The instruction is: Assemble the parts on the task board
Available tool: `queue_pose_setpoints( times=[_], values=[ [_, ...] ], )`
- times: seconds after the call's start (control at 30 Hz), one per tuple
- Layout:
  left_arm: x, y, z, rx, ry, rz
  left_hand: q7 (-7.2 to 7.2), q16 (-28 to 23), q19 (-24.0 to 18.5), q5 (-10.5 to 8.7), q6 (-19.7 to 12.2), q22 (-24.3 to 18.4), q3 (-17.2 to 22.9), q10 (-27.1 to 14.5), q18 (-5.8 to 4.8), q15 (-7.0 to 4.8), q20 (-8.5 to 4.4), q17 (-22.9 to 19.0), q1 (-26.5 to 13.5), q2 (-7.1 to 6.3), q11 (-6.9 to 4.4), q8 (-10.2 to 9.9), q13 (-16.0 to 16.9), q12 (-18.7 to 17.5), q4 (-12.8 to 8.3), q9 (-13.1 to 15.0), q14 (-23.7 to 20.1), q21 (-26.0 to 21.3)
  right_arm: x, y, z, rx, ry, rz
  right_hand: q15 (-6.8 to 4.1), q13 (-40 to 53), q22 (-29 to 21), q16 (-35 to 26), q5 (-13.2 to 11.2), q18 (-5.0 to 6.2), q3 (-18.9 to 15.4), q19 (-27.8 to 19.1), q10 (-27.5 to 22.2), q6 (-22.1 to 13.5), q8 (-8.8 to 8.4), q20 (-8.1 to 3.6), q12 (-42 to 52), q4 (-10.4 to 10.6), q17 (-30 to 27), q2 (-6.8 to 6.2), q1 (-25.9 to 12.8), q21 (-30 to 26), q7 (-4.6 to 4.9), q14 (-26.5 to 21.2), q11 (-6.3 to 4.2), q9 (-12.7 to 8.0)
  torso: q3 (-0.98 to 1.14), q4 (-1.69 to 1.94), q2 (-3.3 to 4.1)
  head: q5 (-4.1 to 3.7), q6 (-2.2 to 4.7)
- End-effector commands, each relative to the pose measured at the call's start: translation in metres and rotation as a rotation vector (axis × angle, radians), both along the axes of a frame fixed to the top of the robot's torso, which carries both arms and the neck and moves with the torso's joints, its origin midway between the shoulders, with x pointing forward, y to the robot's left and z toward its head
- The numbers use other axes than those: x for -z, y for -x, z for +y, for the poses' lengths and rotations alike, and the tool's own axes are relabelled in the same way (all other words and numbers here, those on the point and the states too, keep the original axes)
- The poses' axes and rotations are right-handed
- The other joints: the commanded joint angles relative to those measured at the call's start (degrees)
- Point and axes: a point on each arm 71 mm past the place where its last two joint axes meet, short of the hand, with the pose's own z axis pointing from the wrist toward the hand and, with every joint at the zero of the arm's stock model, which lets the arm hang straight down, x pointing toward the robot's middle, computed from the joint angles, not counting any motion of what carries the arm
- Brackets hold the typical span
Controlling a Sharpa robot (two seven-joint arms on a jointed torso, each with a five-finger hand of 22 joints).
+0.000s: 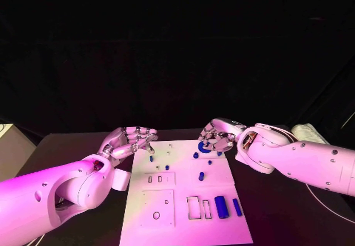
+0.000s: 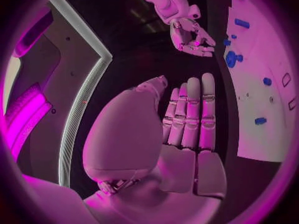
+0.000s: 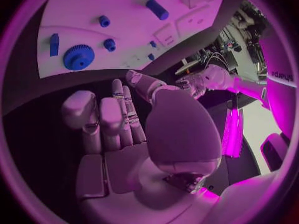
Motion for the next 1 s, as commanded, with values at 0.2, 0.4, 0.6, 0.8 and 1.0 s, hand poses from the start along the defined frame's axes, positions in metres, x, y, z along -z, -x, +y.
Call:
queue_pose_setpoints(
  times=[0.2, 0.4, 0.6, 0.8, 1.0],
  values=[
    [-0.006, 0.010, -0.009, 0.084, 0.020, 0.003, 0.03, 2.05, -1.22, -0.40, -0.79, 3.04, 0.91, -0.04, 0.60, -0.01, 0.16, 0.67, -0.63, -0.60, 0.16, 0.33, 0.24, -0.28, 0.01, 0.52, -0.62, 4.33, 0.007, -0.002, 0.011, 0.011, 0.220, -0.080, 0.75, -0.47, 5.47, 5.47, 0.27, -1.10, -0.51, 1.11, -5.36, -0.90, -0.34, 0.78, -0.19, 0.48, 5.23, -1.19, -0.09, 4.18, 0.24, 2.54, 0.97, 1.03, -0.31, 0.66, 1.34, -0.45, 0.15],
    [-0.007, 0.011, -0.009, 0.087, 0.021, 0.002, 0.08, 3.26, -1.45, -0.45, -1.06, 5.13, 1.21, -0.23, 0.66, 0.02, 0.19, 0.94, -1.10, -0.80, 0.21, 0.40, 0.38, -0.34, 0.07, 0.86, -0.75, 7.51, 0.014, -0.003, 0.017, 0.015, 0.248, -0.070, 0.76, -0.31, 6.55, 6.68, 0.31, -1.22, -0.78, 1.45, -5.55, -0.96, -0.32, 0.89, 0.10, 0.59, 6.50, -0.90, 0.07, 5.00, 0.17, 2.73, 0.96, 1.27, -0.47, 0.93, 1.70, -0.61, 0.17],
    [-0.009, 0.011, -0.008, 0.087, 0.021, 0.001, 0.09, 3.37, -1.58, -0.46, -1.12, 5.37, 1.18, -0.28, 0.66, 0.04, 0.21, 0.95, -1.26, -0.86, 0.23, 0.40, 0.39, -0.36, 0.13, 0.90, -0.82, 7.85, 0.019, -0.004, 0.020, 0.025, 0.274, -0.073, 0.77, -0.31, 7.16, 6.96, 0.35, -1.31, -0.80, 1.71, -5.74, -0.94, -0.28, 0.91, 0.13, 0.60, 6.70, -0.77, 0.18, 5.45, 0.19, 2.75, 0.98, 1.37, -0.57, 1.01, 1.95, -0.72, 0.11],
    [-0.010, 0.011, -0.007, 0.085, 0.019, -0.002, 0.10, 3.43, -1.65, -0.45, -1.15, 5.51, 1.19, -0.31, 0.66, 0.05, 0.22, 0.95, -1.34, -0.85, 0.23, 0.40, 0.40, -0.37, 0.15, 0.92, -0.86, 8.05, 0.021, -0.004, 0.023, 0.026, 0.294, -0.072, 0.79, -0.24, 9.36, 7.74, 0.37, -1.70, -0.97, 2.61, -5.78, -0.73, -0.13, 0.94, 0.29, 0.78, 7.51, -0.61, 0.10, 7.01, 0.16, 2.88, 0.98, 1.59, -0.69, 1.06, 2.18, -0.80, 0.08],
    [-0.011, 0.010, -0.006, 0.085, 0.018, -0.002, 0.10, 3.43, -1.65, -0.45, -1.15, 5.51, 1.19, -0.31, 0.66, 0.05, 0.22, 0.95, -1.34, -0.85, 0.23, 0.40, 0.40, -0.37, 0.15, 0.92, -0.86, 8.05, 0.022, -0.004, 0.026, 0.029, 0.304, -0.071, 0.78, -0.16, 10.27, 8.05, 0.53, -1.85, -0.81, 2.97, -5.63, -0.51, 0.01, 0.94, 0.44, 0.95, 7.70, -0.21, 0.14, 7.67, 0.10, 2.87, 0.93, 1.78, -0.64, 1.17, 2.37, -0.87, 0.20]
  ],
)
